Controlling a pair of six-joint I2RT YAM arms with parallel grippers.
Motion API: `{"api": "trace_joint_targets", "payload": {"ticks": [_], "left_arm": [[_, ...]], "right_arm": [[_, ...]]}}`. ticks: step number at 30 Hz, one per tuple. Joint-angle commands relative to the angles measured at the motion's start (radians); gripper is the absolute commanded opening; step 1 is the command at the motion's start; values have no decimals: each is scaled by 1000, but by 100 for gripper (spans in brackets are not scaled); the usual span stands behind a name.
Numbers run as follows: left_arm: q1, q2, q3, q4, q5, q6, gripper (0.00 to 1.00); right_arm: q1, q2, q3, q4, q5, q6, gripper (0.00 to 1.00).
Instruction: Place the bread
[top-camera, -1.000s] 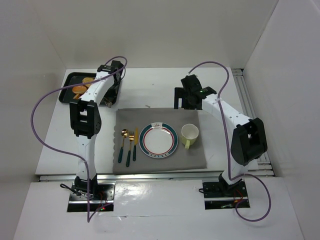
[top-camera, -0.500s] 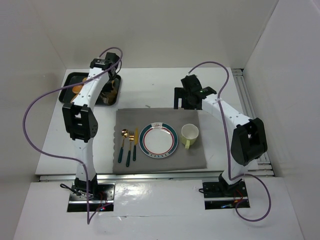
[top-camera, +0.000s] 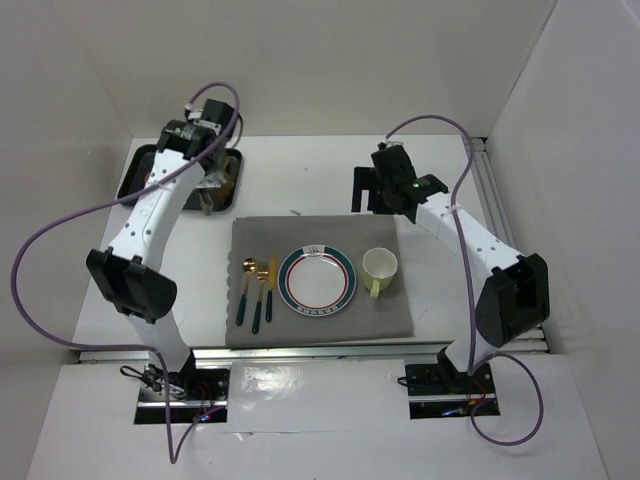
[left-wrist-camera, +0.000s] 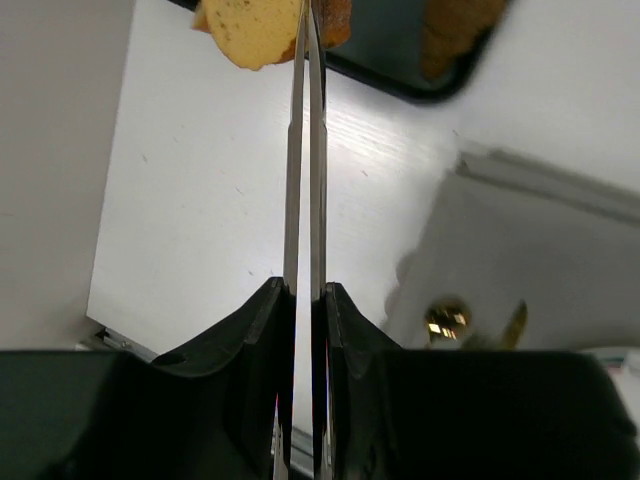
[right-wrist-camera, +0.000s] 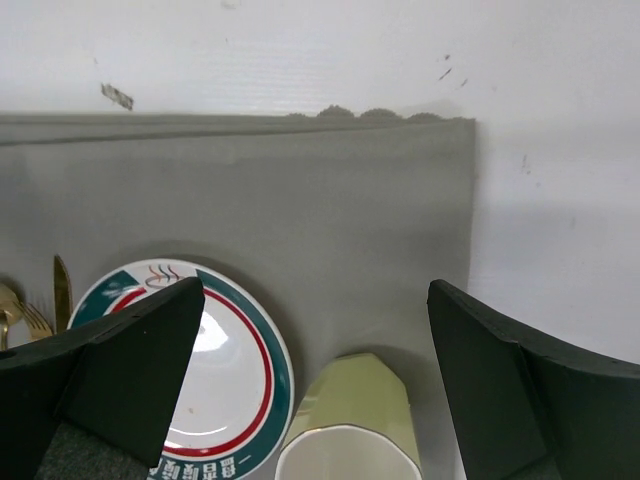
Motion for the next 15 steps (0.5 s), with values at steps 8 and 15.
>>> {"api": "trace_joint_targets", "payload": {"ticks": [8,15], "left_arm": [[-591,-255,-242,-81,111,-266,0],[-820,-223,-288,-81,145,-476,0]], "right_arm": [[-15,-165,-19,-5,142,-34,100],[-44,-223,-39,-23,171,-34,100]]}}
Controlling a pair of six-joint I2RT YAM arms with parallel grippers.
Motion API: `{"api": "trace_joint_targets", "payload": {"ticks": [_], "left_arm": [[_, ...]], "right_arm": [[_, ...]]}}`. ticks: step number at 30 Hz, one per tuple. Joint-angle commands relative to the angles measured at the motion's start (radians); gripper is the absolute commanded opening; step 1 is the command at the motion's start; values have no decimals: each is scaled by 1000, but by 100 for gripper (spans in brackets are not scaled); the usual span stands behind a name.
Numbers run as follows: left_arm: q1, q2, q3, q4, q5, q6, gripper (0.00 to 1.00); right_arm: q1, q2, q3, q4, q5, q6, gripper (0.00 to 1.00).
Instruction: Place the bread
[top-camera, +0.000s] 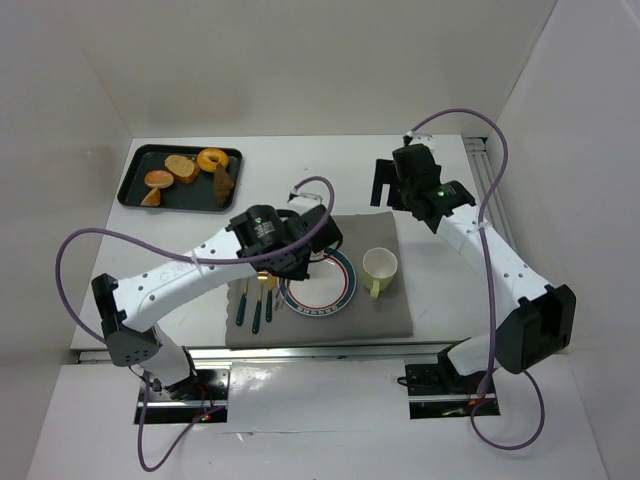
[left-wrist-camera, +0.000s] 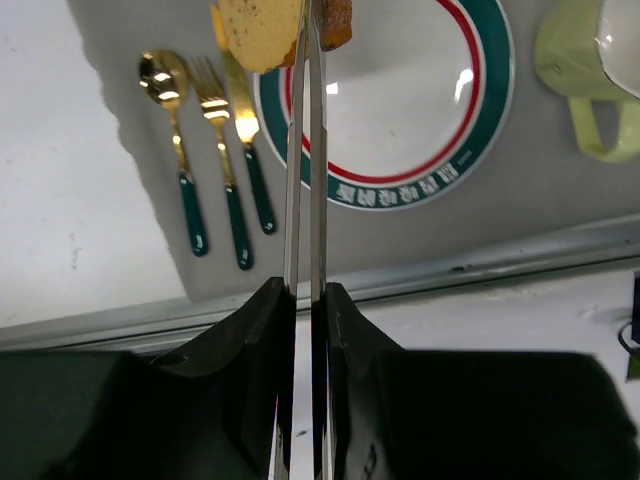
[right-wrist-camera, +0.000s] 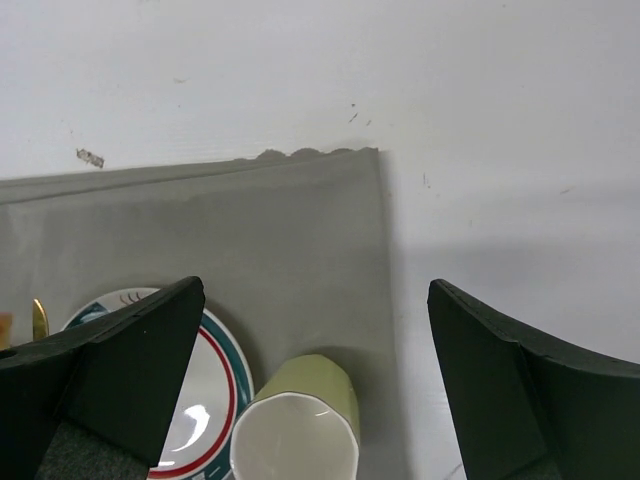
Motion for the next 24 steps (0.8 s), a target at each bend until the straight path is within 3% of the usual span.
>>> {"api": "trace_joint_targets", "payload": {"ticks": [1,11,15,17,19,24], "left_arm": [[-74,24,-2,-22,22,-148,0],[-123,134,-76,148,158,-164,0],[-137,194,-8,101,167,-146,22],[-146,185,1,90,177,-136,46],[-146,170,13,90,177,-115,58],[-113,160,101,24,152,-115,58]], "right_arm": [[-15,-51,-5,-6,38,-20,100],[-24,-117,-68,11,45,-29,100],[-33,-117,-79,0,44,-29,100],[-33,-117,-79,0,44,-29,100],[-33,-117,-88,11,44,-38,100],[-42,-117,-97,20,25,-38,100]]}}
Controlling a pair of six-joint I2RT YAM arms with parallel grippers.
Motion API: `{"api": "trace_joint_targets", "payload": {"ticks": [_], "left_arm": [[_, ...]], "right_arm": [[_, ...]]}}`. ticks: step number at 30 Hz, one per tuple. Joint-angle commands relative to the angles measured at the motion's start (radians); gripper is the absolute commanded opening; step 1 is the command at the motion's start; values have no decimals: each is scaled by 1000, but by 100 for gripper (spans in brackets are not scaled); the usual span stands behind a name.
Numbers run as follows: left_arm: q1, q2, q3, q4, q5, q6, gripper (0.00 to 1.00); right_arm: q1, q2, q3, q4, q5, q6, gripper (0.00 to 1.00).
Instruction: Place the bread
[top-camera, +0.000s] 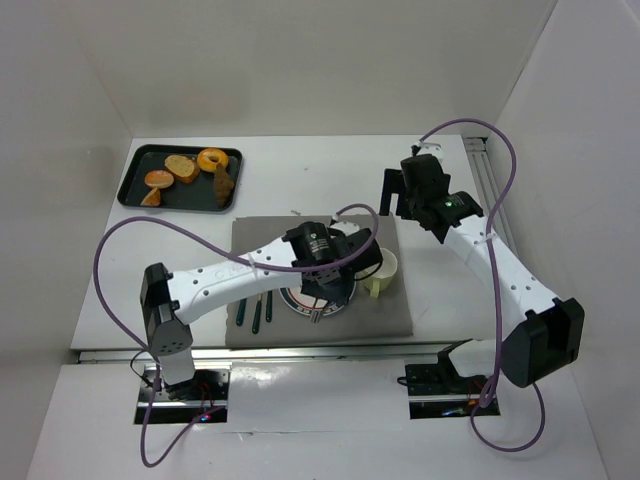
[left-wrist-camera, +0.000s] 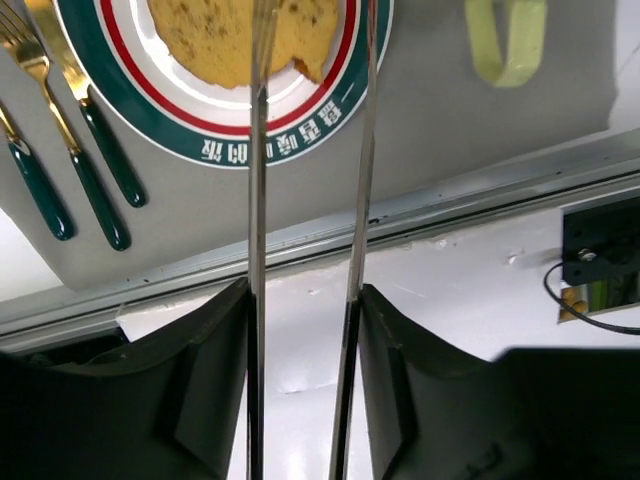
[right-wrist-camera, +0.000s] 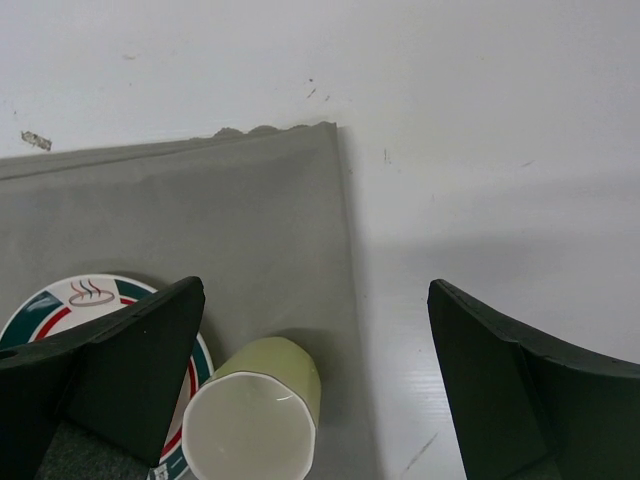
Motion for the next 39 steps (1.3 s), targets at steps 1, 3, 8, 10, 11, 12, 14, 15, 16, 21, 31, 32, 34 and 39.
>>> {"api": "trace_joint_targets", "payload": {"ticks": [1,3,8,10,11,12,14,15,16,21,31,32,34,39], "left_arm": [[42,-46,86,-60,-2,30,55],[91,-59,113,-69,-2,41,53],[302,-170,97,-98,-17,121,50],[465,-208,87,-60,-5,172,52],[519,-225,87,-39,10,226,54],[574,-248,87,-14,27,254,56],[729,-248,78,38,91,319,57],[779,-248,78,55,117,336,58],[872,-248,56,72,145,350,59],[1099,-187,-3,223,308,402,57],[1312,57,86,316,435,338,57],[1342,92,86,348,452,322,57],[1375,132,86,385,506,273,57],[1429,204,81,448,534,209,57]], "right_arm": [[-13,-34,-5,27,-2,-11,100],[-13,-34,-5,27,-13,-11,100],[-13,-34,-5,37,-22,-11,100],[-13,-34,-14,37,-31,-2,100],[-13,-34,-14,37,-31,-2,100],[-13,-34,-14,46,-40,-2,100],[-13,-34,-14,46,-50,-2,100],[-13,-34,-14,46,-50,9,100],[-13,-25,-14,46,-62,9,100],[-13,18,10,57,-86,9,100],[-22,147,80,66,-105,9,100],[-22,165,80,66,-105,9,100],[-22,177,90,66,-114,9,100],[-22,210,109,66,-114,0,100]]}}
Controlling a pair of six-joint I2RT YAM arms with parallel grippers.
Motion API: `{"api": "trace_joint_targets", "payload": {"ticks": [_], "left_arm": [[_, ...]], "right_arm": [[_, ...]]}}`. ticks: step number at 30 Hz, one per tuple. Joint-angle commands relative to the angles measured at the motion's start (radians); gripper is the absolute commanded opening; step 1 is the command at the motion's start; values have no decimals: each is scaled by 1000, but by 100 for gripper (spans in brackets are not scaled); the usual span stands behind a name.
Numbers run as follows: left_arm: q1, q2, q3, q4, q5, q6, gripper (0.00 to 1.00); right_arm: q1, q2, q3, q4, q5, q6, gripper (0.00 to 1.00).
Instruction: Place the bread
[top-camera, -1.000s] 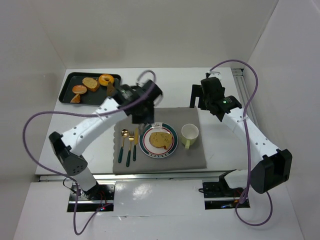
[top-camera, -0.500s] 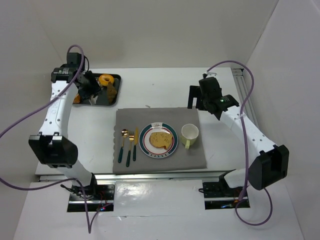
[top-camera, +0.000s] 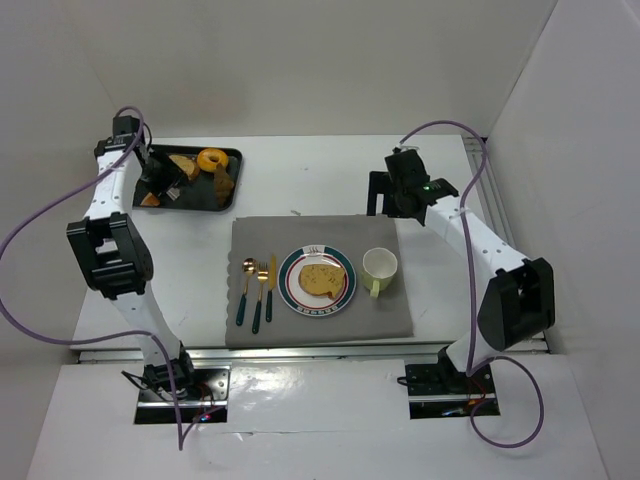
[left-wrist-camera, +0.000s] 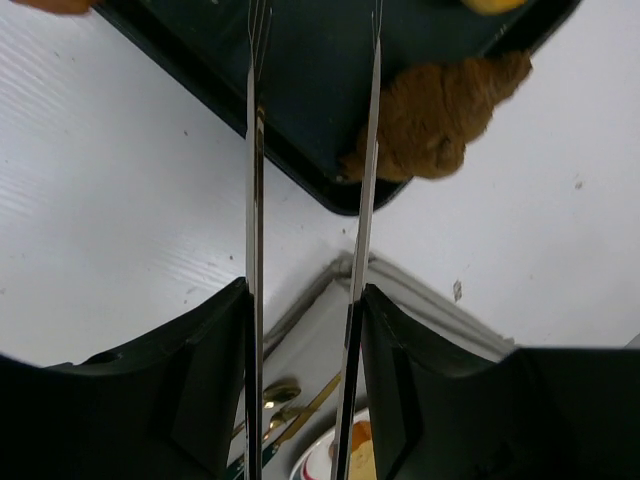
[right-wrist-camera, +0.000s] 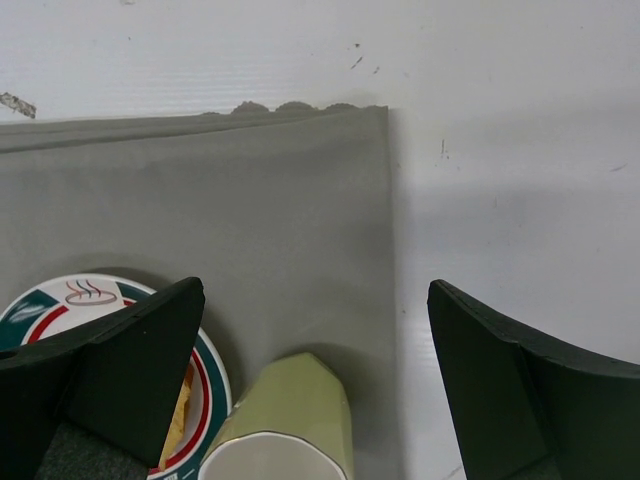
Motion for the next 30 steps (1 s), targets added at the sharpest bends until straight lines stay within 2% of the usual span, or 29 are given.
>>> {"api": "trace_joint_targets", "payload": {"ticks": [1,10,20,25,26,30], "left_arm": [[23,32,40,80,54,-68,57],[63,147,97,131,74,-123,57],[72,193,108,186,129,-143,56],[72,193,98,206,155,-143,34],[72,184,98,206,155,-143,26],[72,146,98,206,155,-143,8]], "right_arm": [[-7,17,58,43,-5,-2,100],[-7,80,113,34,-14,-2,100],[-7,121,145,25,-23,-2,100],[-7,131,164,25,-23,7,100],[-7,131,164,16,-33,7,100],[-7,131,164,16,-42,16,100]]}}
